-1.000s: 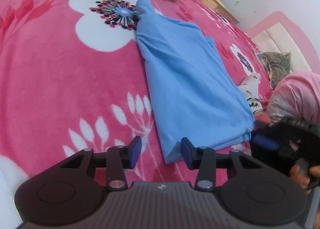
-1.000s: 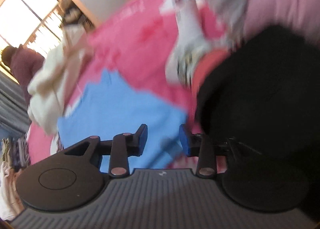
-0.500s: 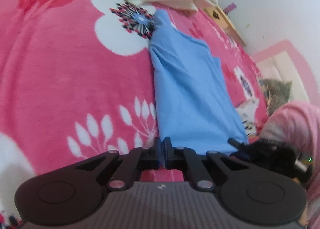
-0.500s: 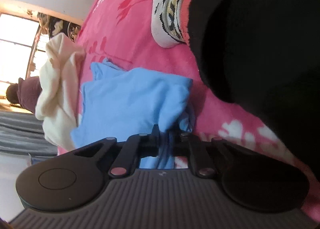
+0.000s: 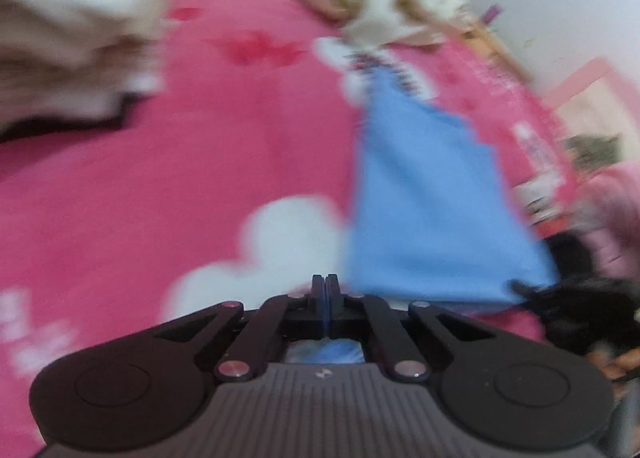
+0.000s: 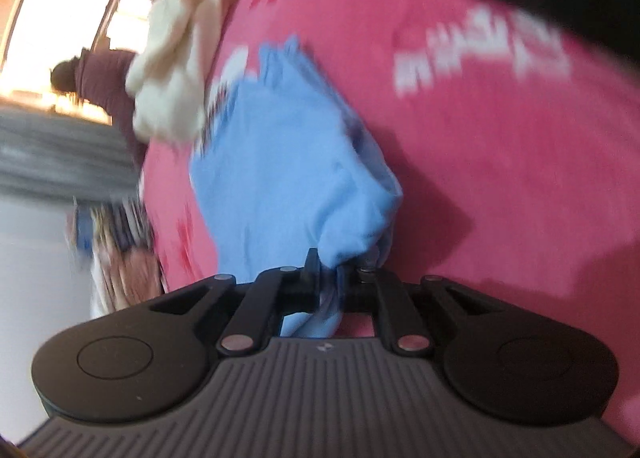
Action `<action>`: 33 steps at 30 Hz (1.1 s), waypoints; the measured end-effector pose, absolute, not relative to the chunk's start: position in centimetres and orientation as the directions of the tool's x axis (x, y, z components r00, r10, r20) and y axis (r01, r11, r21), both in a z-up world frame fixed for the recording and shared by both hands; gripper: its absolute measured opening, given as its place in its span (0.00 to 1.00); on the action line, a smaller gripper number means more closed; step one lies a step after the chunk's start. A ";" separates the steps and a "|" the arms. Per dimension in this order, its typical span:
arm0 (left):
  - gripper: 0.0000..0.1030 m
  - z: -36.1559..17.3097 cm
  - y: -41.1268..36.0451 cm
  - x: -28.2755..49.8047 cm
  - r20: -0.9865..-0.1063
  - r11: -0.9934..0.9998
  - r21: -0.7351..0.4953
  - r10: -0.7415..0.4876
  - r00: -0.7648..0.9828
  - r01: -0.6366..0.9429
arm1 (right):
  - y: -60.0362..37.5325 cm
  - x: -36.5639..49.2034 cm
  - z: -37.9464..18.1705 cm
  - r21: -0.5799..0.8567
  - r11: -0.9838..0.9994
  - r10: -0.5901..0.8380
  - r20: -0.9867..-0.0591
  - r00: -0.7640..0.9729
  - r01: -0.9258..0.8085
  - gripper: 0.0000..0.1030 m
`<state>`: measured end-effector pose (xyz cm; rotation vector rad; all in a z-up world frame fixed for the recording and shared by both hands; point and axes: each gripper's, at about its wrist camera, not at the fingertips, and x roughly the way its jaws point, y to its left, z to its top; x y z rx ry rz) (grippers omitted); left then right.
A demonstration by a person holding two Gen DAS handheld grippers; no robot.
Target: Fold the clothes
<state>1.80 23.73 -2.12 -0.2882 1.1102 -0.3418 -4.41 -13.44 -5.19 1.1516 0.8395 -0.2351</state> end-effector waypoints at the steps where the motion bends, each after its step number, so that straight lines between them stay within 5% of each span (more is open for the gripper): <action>1: 0.00 -2.6 24.9 1.0 -0.836 0.925 -0.364 -0.374 0.400 0.106 | -12.8 -4.7 -5.6 0.697 0.451 0.249 -0.698 0.671 0.558 0.07; 5: 0.02 -4.1 26.6 -0.7 -0.844 0.938 -0.337 -0.341 0.415 0.086 | -13.4 -6.0 -7.0 0.675 0.464 0.288 -0.728 0.622 0.574 0.09; 9: 0.24 -2.3 24.6 -1.7 -0.770 0.922 -0.317 -0.388 0.507 0.223 | -15.2 -8.7 -4.1 0.629 0.553 0.225 -0.744 0.629 0.546 0.10; 14: 0.42 -1.4 17.9 -1.6 -0.752 0.876 -0.093 -0.373 0.543 0.473 | -17.7 -8.9 -0.9 0.494 0.730 0.090 -0.755 0.649 0.473 0.20; 23: 0.42 -4.2 12.2 -1.2 -0.753 0.792 0.148 -0.298 0.586 0.593 | -18.4 -7.1 -3.6 0.486 0.740 0.182 -0.810 0.557 0.465 0.25; 29: 0.37 -5.1 15.1 0.3 -0.733 0.877 -0.078 -0.373 0.569 0.475 | -14.7 -6.7 -4.7 0.394 0.878 0.173 -0.790 0.588 0.271 0.27; 33: 0.36 -5.9 16.0 0.7 -0.717 0.886 -0.118 -0.388 0.579 0.448 | -13.2 -5.6 -5.1 0.336 0.924 0.177 -0.801 0.572 0.185 0.25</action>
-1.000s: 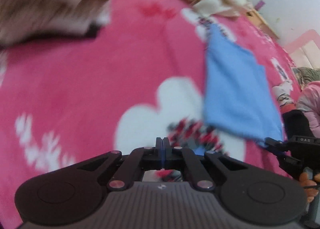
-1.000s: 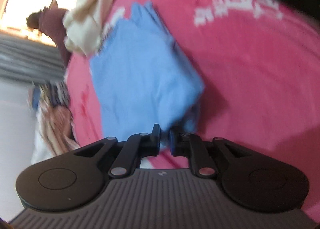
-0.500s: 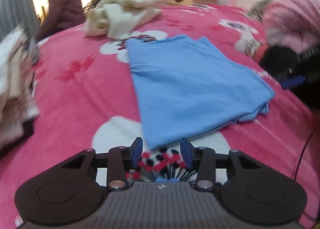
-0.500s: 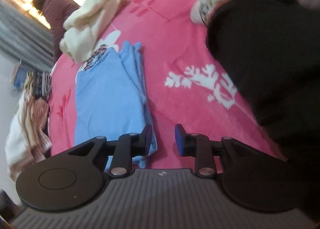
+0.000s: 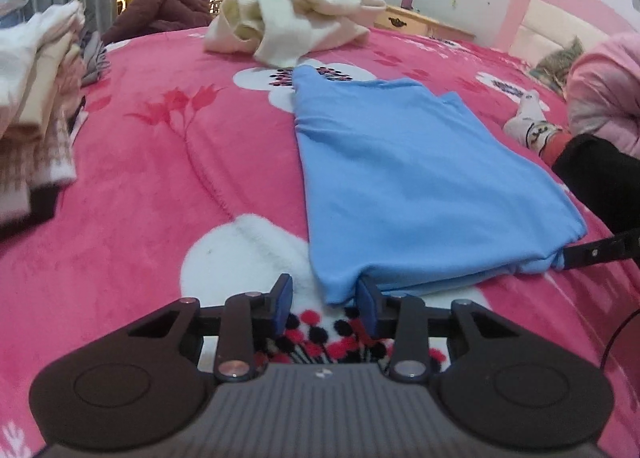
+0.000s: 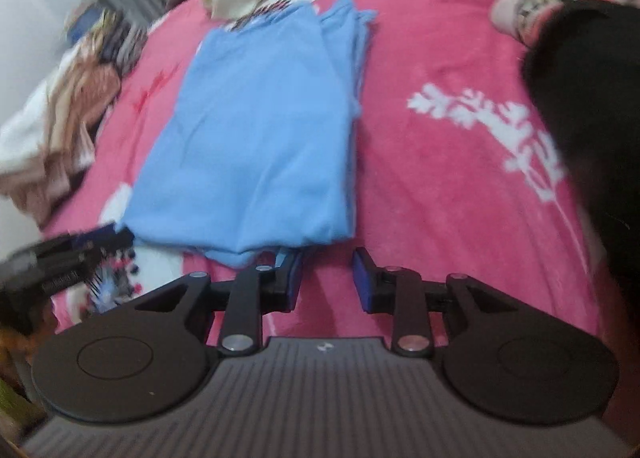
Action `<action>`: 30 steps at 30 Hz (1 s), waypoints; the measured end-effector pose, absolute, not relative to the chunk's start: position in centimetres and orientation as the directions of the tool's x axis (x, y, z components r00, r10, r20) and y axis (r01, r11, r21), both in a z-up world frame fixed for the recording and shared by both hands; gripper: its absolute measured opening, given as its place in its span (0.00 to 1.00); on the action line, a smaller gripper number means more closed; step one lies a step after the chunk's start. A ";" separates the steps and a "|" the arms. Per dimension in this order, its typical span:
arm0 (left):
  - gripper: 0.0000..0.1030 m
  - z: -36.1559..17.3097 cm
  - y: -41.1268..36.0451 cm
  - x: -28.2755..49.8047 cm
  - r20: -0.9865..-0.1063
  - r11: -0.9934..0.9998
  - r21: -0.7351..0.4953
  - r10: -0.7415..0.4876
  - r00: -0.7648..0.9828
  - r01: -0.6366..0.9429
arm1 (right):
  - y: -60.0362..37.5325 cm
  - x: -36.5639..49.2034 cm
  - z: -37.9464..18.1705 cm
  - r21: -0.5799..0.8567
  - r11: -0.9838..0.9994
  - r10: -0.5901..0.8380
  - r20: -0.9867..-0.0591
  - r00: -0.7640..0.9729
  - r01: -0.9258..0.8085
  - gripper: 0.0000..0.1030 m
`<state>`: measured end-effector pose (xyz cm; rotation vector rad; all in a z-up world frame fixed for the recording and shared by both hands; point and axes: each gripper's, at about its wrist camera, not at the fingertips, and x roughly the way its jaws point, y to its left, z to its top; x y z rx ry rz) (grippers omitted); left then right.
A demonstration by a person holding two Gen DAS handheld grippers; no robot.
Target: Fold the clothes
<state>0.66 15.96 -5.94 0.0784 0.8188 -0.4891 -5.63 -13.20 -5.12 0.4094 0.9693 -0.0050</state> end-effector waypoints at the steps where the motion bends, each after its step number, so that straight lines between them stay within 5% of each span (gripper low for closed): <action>1: 0.35 -6.0 16.1 0.6 -0.713 0.885 -0.120 -0.392 0.582 0.449 | -12.9 -5.4 -5.1 0.318 0.933 0.171 -0.803 0.571 0.168 0.25; 14: 0.26 -6.4 16.8 0.5 -0.670 0.889 -0.165 -0.419 0.612 0.427 | -12.1 -4.9 -4.6 0.340 0.938 0.256 -0.806 0.535 0.063 0.26; 16: 0.17 -6.4 17.0 0.4 -0.662 0.889 -0.185 -0.428 0.615 0.420 | -11.9 -4.3 -5.2 0.327 0.943 0.246 -0.807 0.537 0.060 0.22; 18: 0.09 -6.3 17.2 0.2 -0.658 0.886 -0.196 -0.437 0.614 0.421 | -12.0 -4.1 -5.4 0.317 0.945 0.224 -0.805 0.550 0.079 0.03; 30: 0.09 -6.1 17.3 -0.3 -0.665 0.881 -0.159 -0.429 0.611 0.446 | -12.0 -5.8 -4.1 0.171 0.979 0.094 -0.865 0.493 0.115 0.06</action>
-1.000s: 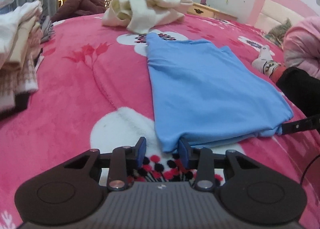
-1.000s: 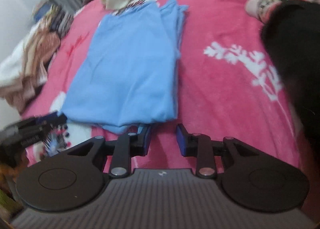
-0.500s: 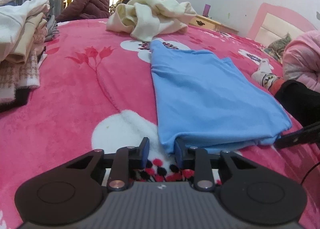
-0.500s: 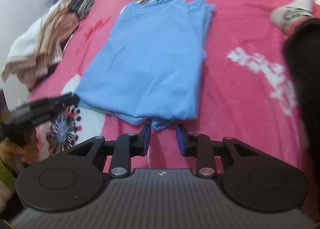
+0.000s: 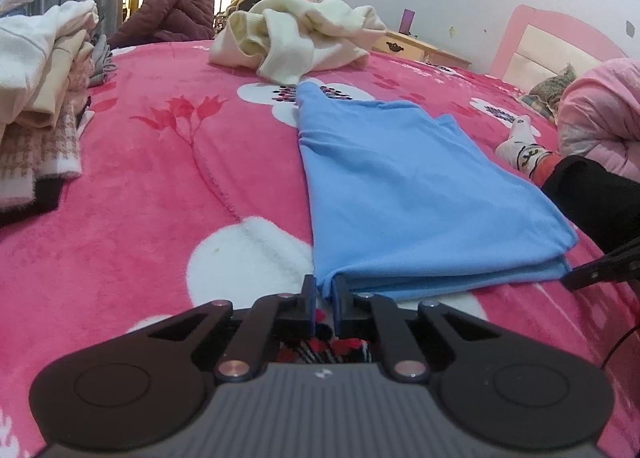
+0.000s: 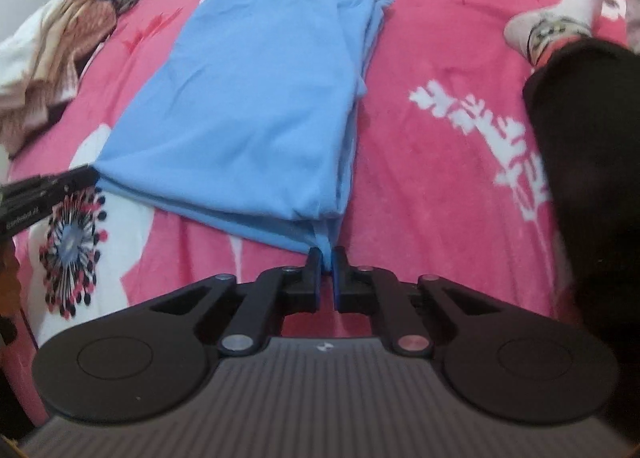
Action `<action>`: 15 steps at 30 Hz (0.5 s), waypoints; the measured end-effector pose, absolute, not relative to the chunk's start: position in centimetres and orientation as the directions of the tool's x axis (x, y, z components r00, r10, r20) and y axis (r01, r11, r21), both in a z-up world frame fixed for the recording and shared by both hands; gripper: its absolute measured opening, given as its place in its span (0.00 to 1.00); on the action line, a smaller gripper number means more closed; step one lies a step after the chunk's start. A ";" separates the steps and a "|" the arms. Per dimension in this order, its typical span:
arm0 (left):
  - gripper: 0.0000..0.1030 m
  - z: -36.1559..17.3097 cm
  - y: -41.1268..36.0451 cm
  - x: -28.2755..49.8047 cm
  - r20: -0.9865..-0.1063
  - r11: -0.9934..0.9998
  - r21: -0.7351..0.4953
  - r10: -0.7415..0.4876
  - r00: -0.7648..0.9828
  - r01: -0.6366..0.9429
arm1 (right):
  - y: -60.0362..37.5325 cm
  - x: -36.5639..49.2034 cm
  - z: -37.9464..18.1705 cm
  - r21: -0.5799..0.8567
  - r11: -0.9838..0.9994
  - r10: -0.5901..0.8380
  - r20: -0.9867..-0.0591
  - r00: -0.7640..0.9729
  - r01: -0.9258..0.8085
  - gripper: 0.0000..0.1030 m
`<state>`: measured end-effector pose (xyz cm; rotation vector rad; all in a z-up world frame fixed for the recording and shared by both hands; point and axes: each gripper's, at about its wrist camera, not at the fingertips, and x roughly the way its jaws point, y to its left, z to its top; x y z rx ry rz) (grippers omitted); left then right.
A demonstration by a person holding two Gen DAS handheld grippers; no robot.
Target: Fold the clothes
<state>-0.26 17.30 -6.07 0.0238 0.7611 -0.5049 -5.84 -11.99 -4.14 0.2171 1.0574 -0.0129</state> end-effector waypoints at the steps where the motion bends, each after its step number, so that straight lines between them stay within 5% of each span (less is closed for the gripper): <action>1: 0.09 -6.1 17.3 -0.3 -0.666 0.881 -0.155 -0.428 0.611 0.447 | -11.9 -6.2 -3.5 0.158 0.981 0.084 -0.865 0.495 0.110 0.06; 5: 0.18 -6.3 17.2 0.0 -0.678 0.886 -0.152 -0.416 0.606 0.438 | -10.8 -7.5 -1.1 0.038 0.999 0.020 -0.820 0.572 0.020 0.09; 7: 0.20 -6.5 17.4 0.3 -0.685 0.890 -0.168 -0.415 0.599 0.424 | -10.2 -7.4 -0.5 -0.026 0.999 -0.002 -0.796 0.605 -0.031 0.21; 9: 0.23 -6.4 17.6 0.4 -0.684 0.891 -0.175 -0.416 0.600 0.418 | -11.4 -6.0 -0.6 0.058 0.998 0.035 -0.806 0.591 0.020 0.27; 13: 0.25 -6.3 17.6 0.2 -0.680 0.896 -0.160 -0.405 0.611 0.415 | -17.2 -4.7 -2.5 0.517 0.803 0.243 -0.738 0.629 0.297 0.31; 15: 0.25 -6.3 17.4 0.2 -0.676 0.897 -0.149 -0.399 0.619 0.416 | -18.3 -3.8 -4.1 0.535 0.764 0.251 -0.761 0.599 0.360 0.31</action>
